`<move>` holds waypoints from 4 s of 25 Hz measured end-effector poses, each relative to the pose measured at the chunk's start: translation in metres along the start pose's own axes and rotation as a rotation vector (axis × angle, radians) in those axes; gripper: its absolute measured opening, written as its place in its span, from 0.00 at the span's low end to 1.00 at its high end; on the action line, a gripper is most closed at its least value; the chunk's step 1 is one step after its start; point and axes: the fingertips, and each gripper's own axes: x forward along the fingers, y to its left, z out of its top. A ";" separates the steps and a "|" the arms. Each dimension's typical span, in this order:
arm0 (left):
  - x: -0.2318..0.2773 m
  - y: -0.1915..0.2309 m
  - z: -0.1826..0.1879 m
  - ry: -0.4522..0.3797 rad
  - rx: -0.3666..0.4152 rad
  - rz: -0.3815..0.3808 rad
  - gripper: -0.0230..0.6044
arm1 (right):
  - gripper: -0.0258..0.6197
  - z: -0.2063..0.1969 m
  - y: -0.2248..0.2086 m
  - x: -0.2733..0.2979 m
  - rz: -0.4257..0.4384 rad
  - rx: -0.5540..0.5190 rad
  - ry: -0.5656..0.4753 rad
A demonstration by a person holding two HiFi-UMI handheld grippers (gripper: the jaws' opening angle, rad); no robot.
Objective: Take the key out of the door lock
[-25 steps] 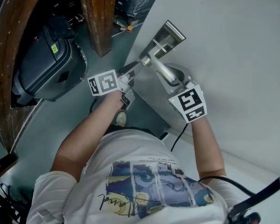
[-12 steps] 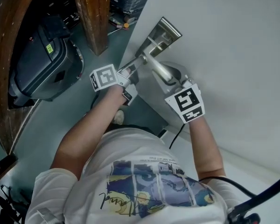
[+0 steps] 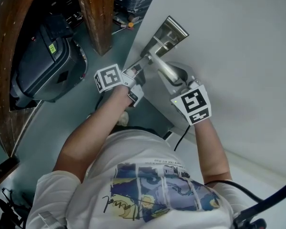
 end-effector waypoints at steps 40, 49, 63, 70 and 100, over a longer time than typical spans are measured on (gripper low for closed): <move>-0.134 -0.032 0.011 0.078 -0.013 0.058 0.08 | 0.25 -0.008 -0.008 -0.005 -0.102 -0.011 0.115; -0.167 -0.048 0.026 0.149 0.071 0.080 0.08 | 0.25 0.003 0.003 -0.028 -0.259 0.051 0.111; -0.202 -0.096 0.023 0.351 0.316 -0.019 0.08 | 0.25 0.029 0.078 -0.075 -0.489 0.171 0.106; -0.236 -0.115 0.035 0.440 0.566 -0.006 0.08 | 0.23 0.036 0.145 -0.080 -0.538 0.325 0.045; -0.247 -0.158 -0.004 0.749 1.090 -0.127 0.08 | 0.05 0.062 0.237 -0.094 -0.608 0.508 -0.018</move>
